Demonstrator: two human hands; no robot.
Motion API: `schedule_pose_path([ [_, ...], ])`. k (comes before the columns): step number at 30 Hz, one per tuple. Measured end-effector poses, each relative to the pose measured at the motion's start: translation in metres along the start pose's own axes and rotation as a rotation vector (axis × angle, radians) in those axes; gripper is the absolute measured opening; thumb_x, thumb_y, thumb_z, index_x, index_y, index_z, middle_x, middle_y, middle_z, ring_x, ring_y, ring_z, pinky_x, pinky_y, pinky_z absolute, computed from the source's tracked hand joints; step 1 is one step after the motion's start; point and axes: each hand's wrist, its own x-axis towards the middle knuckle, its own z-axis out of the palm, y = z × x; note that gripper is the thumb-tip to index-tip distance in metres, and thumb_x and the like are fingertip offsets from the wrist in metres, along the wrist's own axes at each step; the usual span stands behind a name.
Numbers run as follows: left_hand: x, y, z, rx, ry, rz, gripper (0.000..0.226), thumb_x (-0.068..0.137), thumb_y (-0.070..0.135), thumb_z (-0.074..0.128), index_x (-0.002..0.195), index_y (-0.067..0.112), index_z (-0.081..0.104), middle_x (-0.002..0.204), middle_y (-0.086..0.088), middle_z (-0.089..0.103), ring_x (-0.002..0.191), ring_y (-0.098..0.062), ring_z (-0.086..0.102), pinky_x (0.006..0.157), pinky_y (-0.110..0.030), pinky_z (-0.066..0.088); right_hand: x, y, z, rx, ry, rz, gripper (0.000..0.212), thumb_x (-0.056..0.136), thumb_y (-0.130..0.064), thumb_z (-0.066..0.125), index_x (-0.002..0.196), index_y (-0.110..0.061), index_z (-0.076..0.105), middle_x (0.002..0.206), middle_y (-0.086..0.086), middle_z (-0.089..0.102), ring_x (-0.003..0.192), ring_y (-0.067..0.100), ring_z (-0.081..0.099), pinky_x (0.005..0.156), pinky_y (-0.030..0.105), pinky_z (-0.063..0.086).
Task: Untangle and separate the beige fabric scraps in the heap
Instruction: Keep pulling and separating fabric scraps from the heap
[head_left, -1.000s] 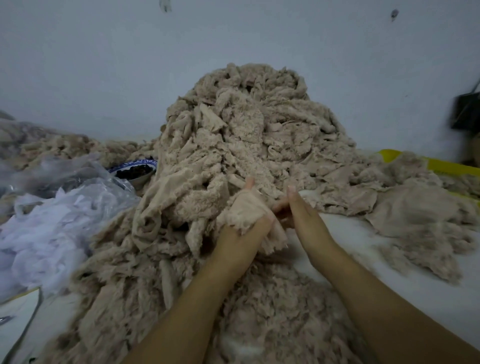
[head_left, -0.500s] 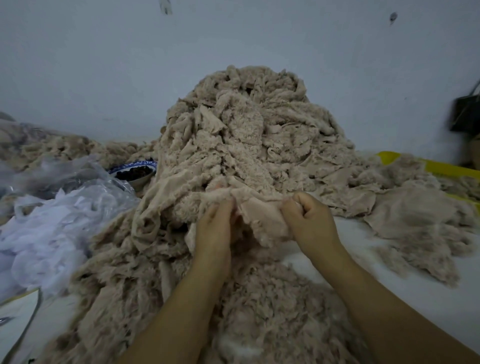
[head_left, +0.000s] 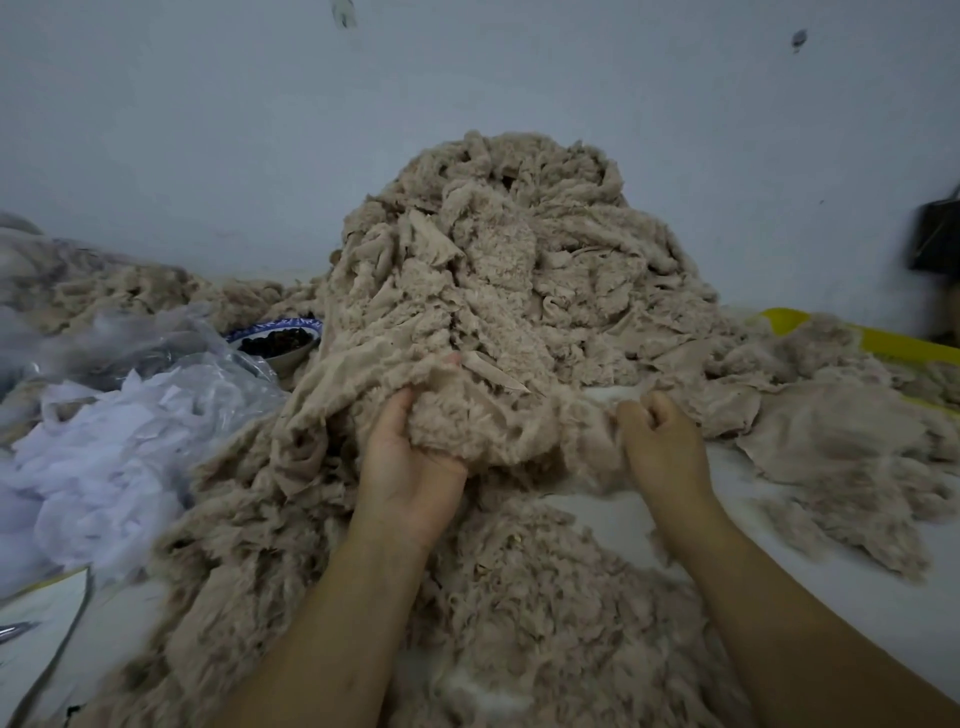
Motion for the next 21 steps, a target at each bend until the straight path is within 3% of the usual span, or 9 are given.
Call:
schedule_pose_path([
  [2,0.001,-0.001,0.0,0.046,0.029,0.012,0.038,0.104,0.024,0.038,0.122,0.012,0.069,0.123,-0.008,0.071,0.108,-0.022,0.07,0.102,-0.049,0.046,-0.004,-0.002,0.006,0.023,-0.08,-0.024,0.034,0.094,-0.015,0.052,0.07,-0.017,0.028,0.059,-0.004,0.027,0.047,0.007,0.021,0.04,0.016,0.022],
  [5,0.002,-0.001,-0.003,0.084,0.089,-0.011,0.039,0.105,0.026,0.041,0.107,0.014,0.079,0.115,-0.011,0.074,0.102,-0.024,0.072,0.09,-0.047,0.053,-0.002,-0.003,0.006,0.045,-0.04,0.032,0.032,0.095,-0.02,0.049,0.071,-0.017,0.028,0.061,-0.003,0.026,0.045,0.007,0.022,0.041,0.016,0.023],
  [7,0.001,-0.002,-0.002,0.16,0.146,-0.013,0.033,0.104,0.026,0.045,0.114,0.012,0.074,0.117,-0.01,0.073,0.104,-0.024,0.072,0.085,-0.043,0.055,0.003,-0.002,0.002,0.005,-0.004,0.067,0.027,0.096,-0.024,0.047,0.073,-0.019,0.032,0.065,-0.002,0.034,0.05,0.007,0.031,0.051,0.027,0.032],
  [9,0.0,-0.006,0.001,0.248,0.177,0.0,0.028,0.102,0.025,0.051,0.124,0.014,0.065,0.118,-0.008,0.073,0.106,-0.023,0.071,0.085,-0.041,0.056,0.005,-0.001,0.0,-0.138,0.005,-0.018,0.013,0.096,-0.026,0.048,0.084,-0.022,0.044,0.084,-0.002,0.046,0.074,0.014,0.046,0.067,0.038,0.04],
  [11,-0.002,-0.014,0.004,0.365,0.213,0.035,0.024,0.099,0.021,0.058,0.12,0.012,0.067,0.112,-0.006,0.075,0.102,-0.021,0.073,0.083,-0.037,0.058,-0.001,-0.008,0.005,-0.185,-0.033,-0.199,0.007,0.094,-0.033,0.051,0.093,-0.026,0.052,0.099,-0.008,0.046,0.097,0.015,0.048,0.083,0.032,0.043],
  [13,-0.004,-0.023,0.005,0.608,0.238,0.1,0.013,0.095,0.018,0.064,0.101,0.011,0.073,0.093,-0.005,0.078,0.085,-0.018,0.076,0.066,-0.027,0.059,-0.013,-0.017,0.015,-0.155,-0.22,-0.318,0.018,0.09,-0.055,0.049,0.09,-0.037,0.052,0.097,-0.017,0.047,0.093,0.001,0.049,0.077,0.017,0.04],
  [15,-0.009,-0.031,0.006,0.836,0.23,0.145,0.02,0.095,0.02,0.065,0.083,0.011,0.079,0.08,-0.008,0.078,0.071,-0.019,0.075,0.054,-0.024,0.057,-0.026,-0.022,0.026,-0.179,-0.442,-0.378,0.034,0.086,-0.069,0.044,0.083,-0.035,0.048,0.083,-0.017,0.05,0.075,-0.003,0.049,0.062,0.013,0.037],
  [18,-0.012,-0.035,0.007,0.878,0.121,0.124,0.027,0.097,0.025,0.062,0.079,0.019,0.081,0.086,-0.006,0.078,0.082,-0.018,0.076,0.071,-0.031,0.06,-0.032,-0.019,0.033,-0.093,-0.538,-0.292,0.032,0.098,-0.05,0.049,0.081,-0.024,0.053,0.076,-0.012,0.061,0.067,0.004,0.055,0.057,0.023,0.04],
  [21,-0.014,-0.039,0.007,0.865,-0.032,0.056,0.007,0.091,0.032,0.068,0.094,0.026,0.071,0.095,0.007,0.078,0.095,-0.009,0.073,0.087,-0.028,0.056,-0.025,-0.017,0.029,0.088,-0.407,-0.022,0.024,0.1,-0.041,0.05,0.097,-0.022,0.065,0.096,0.0,0.071,0.091,0.013,0.066,0.077,0.028,0.053],
])
